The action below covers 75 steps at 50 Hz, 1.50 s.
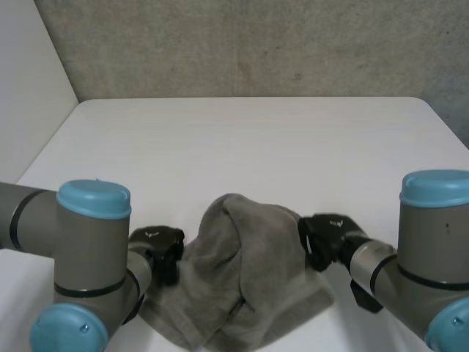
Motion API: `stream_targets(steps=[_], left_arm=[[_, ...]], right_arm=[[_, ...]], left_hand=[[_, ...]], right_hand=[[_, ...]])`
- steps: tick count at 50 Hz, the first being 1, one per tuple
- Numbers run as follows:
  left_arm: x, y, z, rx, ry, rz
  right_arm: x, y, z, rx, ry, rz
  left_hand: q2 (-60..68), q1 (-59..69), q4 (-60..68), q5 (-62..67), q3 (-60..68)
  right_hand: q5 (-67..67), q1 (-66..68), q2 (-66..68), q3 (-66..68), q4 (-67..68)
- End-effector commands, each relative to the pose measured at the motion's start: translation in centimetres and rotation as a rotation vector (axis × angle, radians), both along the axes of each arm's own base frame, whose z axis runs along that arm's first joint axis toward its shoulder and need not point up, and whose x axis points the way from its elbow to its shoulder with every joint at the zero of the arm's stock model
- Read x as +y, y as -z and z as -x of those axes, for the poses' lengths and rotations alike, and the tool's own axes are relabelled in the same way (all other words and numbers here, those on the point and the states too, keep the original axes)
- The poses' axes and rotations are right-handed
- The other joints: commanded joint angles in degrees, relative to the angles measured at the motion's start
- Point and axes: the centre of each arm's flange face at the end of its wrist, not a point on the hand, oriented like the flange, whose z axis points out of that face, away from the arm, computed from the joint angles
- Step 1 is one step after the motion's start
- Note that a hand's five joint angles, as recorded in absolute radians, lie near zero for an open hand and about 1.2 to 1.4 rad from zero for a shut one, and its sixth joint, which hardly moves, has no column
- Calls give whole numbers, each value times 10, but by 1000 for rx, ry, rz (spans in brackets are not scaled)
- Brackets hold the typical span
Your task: Fold the towel.
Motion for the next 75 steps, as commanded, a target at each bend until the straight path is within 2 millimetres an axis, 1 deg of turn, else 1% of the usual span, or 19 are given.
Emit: stream_targets(steps=[1, 3, 6, 7, 9, 11, 16, 21, 23, 26, 28, 29, 30, 36, 42, 49, 66, 69, 75], left_arm=[[-32, -50, 15, 86, -2, 186], [-51, -106, 24, 166, -2, 365], [-69, -161, 24, 252, -27, 537], [-70, -162, 24, 252, -28, 538], [-79, -210, 19, 329, -54, 683], [-77, -229, 19, 363, -53, 738], [-60, -260, 15, 419, -41, 818], [-38, -237, 10, 390, -18, 759], [-28, -207, 4, 350, -13, 701], [-21, -187, 0, 324, -9, 668], [-9, -155, -7, 272, 2, 636], [-9, -155, -8, 272, 2, 636], [-3, -142, -12, 240, 7, 633], [17, -110, -26, 114, 43, 691], [29, -109, -35, 65, 55, 761], [43, -110, -46, 63, 43, 786], [38, -102, -60, 34, -10, 771], [37, -102, -60, 33, -13, 772], [34, -106, -60, 38, -21, 788]], right_arm=[[-26, -41, -14, -96, -28, 143], [-50, -78, -23, -158, -32, 271], [-72, -119, -25, -208, -12, 405], [-72, -119, -25, -208, -12, 406], [-79, -139, -25, -230, -1, 467], [-77, -178, -22, -283, -1, 576], [-62, -216, -16, -332, -13, 692], [-50, -204, -12, -305, -39, 654], [-43, -194, -12, -282, -66, 623], [-31, -160, -9, -200, -108, 520], [-22, -120, -6, -114, -138, 420], [-22, -120, -6, -113, -138, 420], [-18, -104, -7, -78, -153, 384], [-29, -54, -12, -26, -149, 242], [-51, -34, -21, -72, -97, 152], [-57, -14, -67, -158, -100, 25], [-71, 29, -127, -224, -88, 21], [-75, 34, -131, -224, -84, 28], [-74, 28, -135, -234, -96, 43]], left_hand=[[-49, -26, -68, -143, -79], [-49, -26, -68, -143, -79], [-49, -26, -68, -143, -79], [-49, -26, -68, -143, -79], [-49, -26, -68, -143, -79], [-49, -26, -68, -143, -79], [-49, -26, -68, -143, -79], [-49, -26, -68, -143, -79], [-49, -26, -68, -143, -79], [-49, -26, -68, -143, -79], [-49, -26, -68, -143, -79], [-49, -26, -68, -143, -79], [-49, -26, -68, -143, -79], [-49, -26, -68, -143, -79], [-49, -26, -68, -143, -79], [-49, -26, -68, -143, -79], [-49, -26, -68, -143, -79], [-49, -26, -68, -143, -79], [-49, -26, -68, -143, -79]], right_hand=[[24, 29, 43, 37, 35], [24, 29, 43, 37, 35], [24, 29, 43, 37, 35], [24, 29, 43, 37, 35], [24, 29, 43, 37, 35], [24, 29, 43, 37, 35], [24, 29, 43, 37, 35], [24, 29, 43, 37, 35], [24, 29, 43, 37, 35], [24, 29, 43, 37, 35], [-328, -324, -309, -315, -317], [-330, -326, -311, -317, -319], [-497, -492, -478, -484, -486], [-604, -600, -585, -592, -593], [-608, -603, -589, -595, -597], [-601, -597, -582, -588, -590], [-541, -536, -522, -528, -529], [-453, -449, -434, -440, -442], [23, 27, 42, 36, 34]])
